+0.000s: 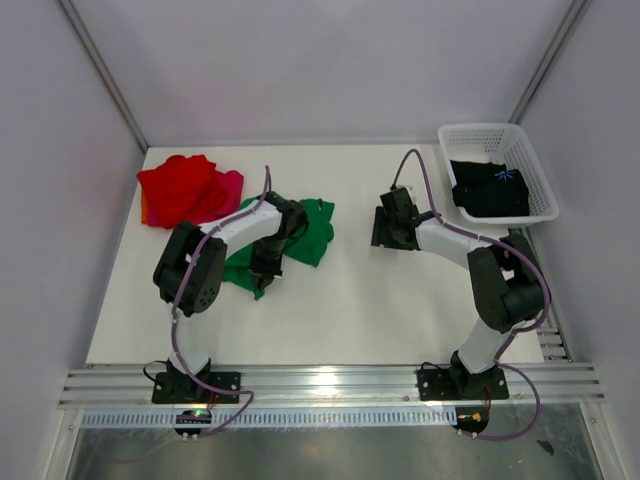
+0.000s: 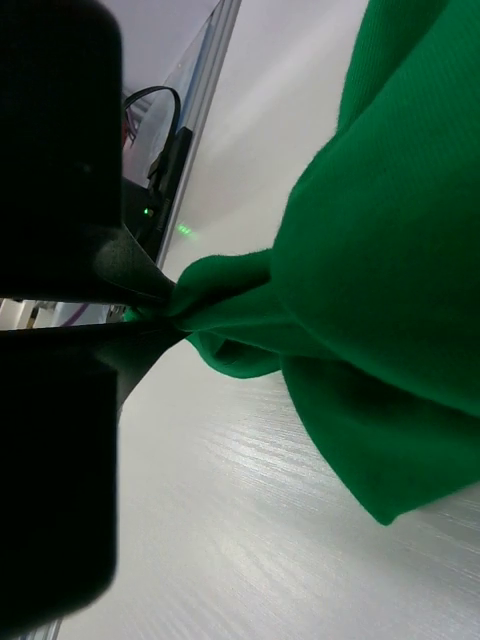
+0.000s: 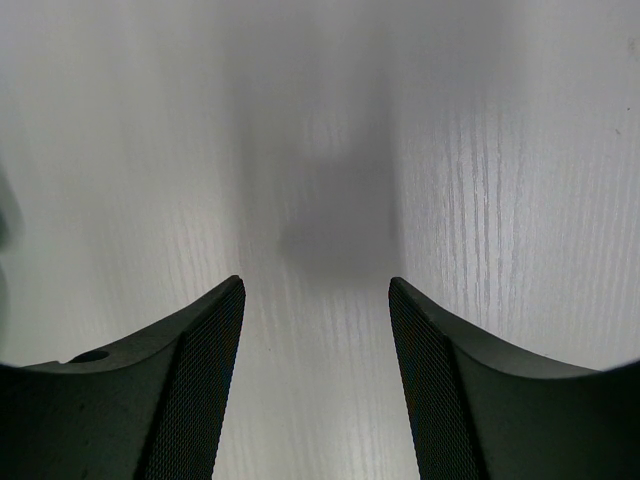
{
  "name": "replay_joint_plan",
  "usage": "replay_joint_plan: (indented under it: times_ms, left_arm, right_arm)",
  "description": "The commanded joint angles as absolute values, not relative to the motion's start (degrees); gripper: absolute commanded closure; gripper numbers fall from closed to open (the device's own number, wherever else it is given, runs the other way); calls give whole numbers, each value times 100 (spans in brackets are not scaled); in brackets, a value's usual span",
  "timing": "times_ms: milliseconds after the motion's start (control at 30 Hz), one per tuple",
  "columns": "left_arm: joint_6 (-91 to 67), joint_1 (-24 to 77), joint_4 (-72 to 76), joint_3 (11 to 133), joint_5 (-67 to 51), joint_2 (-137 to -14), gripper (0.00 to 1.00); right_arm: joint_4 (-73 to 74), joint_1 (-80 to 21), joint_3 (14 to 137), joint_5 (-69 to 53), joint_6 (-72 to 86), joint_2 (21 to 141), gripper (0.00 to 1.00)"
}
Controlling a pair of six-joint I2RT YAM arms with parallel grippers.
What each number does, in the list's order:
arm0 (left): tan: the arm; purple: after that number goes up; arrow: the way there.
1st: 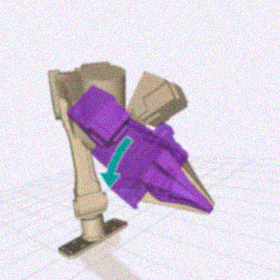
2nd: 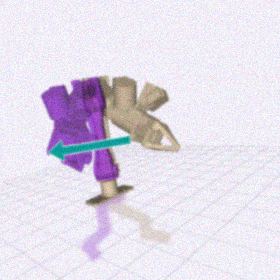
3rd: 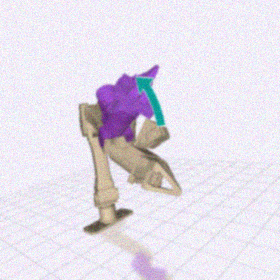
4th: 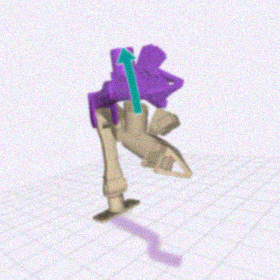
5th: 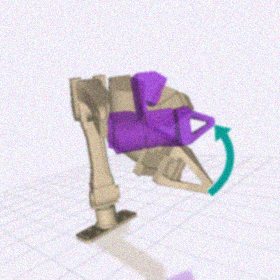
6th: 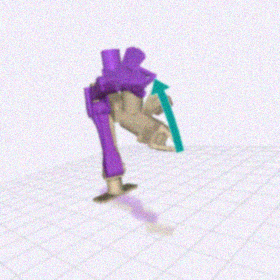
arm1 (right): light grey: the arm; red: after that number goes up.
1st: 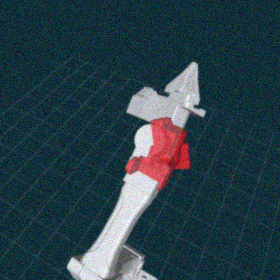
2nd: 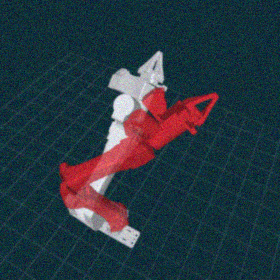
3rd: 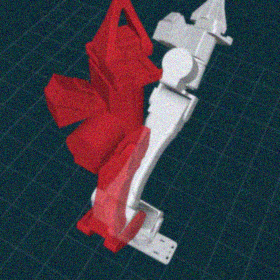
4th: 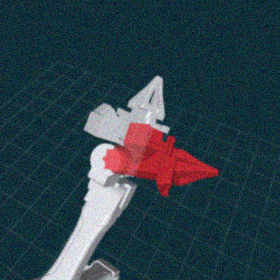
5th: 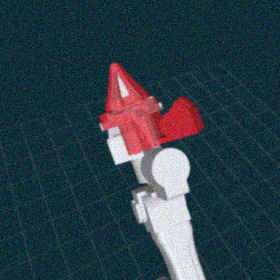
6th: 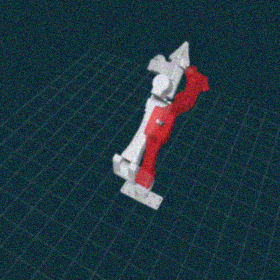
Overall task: Fold and stack the t-shirts
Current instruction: Flatten out the tshirt
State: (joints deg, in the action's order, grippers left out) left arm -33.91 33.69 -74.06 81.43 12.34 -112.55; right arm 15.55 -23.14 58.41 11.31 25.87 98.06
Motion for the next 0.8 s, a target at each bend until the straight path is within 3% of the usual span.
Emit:
replay_joint_plan:
  times_ms: [0, 267, 600, 767]
  left_arm:
    - [-3287, 3331, -7321, 8331, 1213, -11136, 90]
    - [-3480, 3331, -7988, 9472, 1677, -11074, 94]
    - [-4034, 3296, -9430, 14067, 2566, -10951, 92]
    - [-4104, 3138, -9483, 14194, 2680, -10741, 92]
  right_arm:
    - [1389, -2338, 6012, 1195, 2654, 9826, 36]
    - [1424, -2338, 6117, 1178, 2646, 9923, 36]
    - [1354, -2338, 6047, 1116, 2681, 10011, 36]
    - [1327, -2338, 6029, 1099, 2654, 10037, 36]
